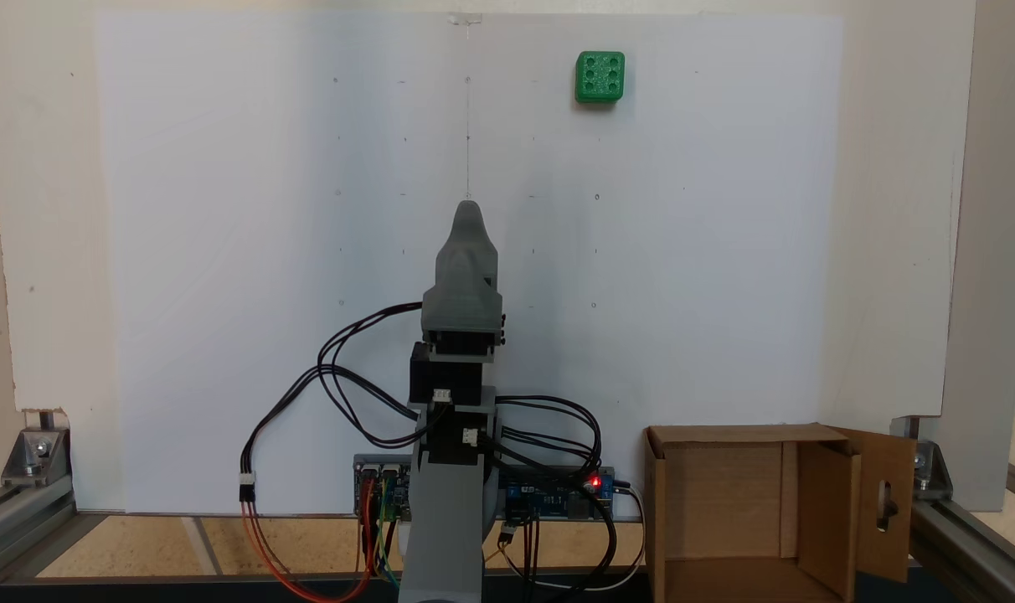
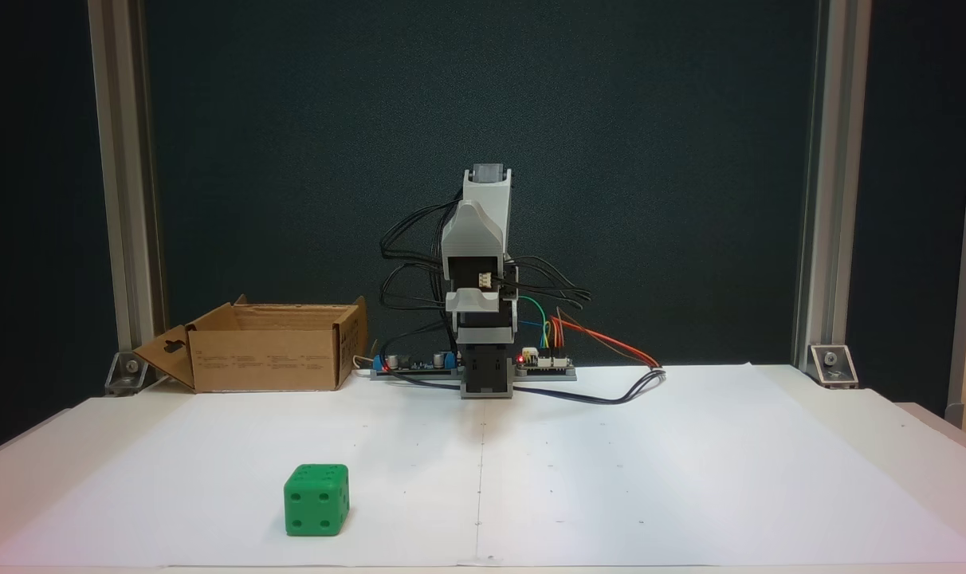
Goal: Grasp a green dice and put it in the bin.
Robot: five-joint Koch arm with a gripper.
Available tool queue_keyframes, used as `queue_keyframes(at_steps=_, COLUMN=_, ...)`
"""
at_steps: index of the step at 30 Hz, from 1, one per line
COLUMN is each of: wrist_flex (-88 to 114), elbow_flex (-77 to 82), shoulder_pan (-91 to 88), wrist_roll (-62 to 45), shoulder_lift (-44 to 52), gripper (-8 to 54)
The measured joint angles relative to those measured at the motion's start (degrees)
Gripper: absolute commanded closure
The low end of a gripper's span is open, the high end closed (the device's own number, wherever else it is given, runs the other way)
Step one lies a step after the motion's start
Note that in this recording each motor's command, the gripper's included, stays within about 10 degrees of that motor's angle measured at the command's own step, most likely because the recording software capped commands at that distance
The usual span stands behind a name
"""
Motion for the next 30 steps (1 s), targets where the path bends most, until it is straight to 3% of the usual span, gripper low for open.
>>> queue_keyframes(at_steps=4, wrist_flex=8.0, elbow_flex=0.0, shoulder_pan=0.0, wrist_roll=0.0, shoulder_lift=0.0, gripper=0.9)
queue_keyframes(at_steps=30, wrist_flex=8.26, elbow_flex=0.0, shoulder_pan=-0.18, wrist_roll=0.0, shoulder_lift=0.0, gripper=0.9)
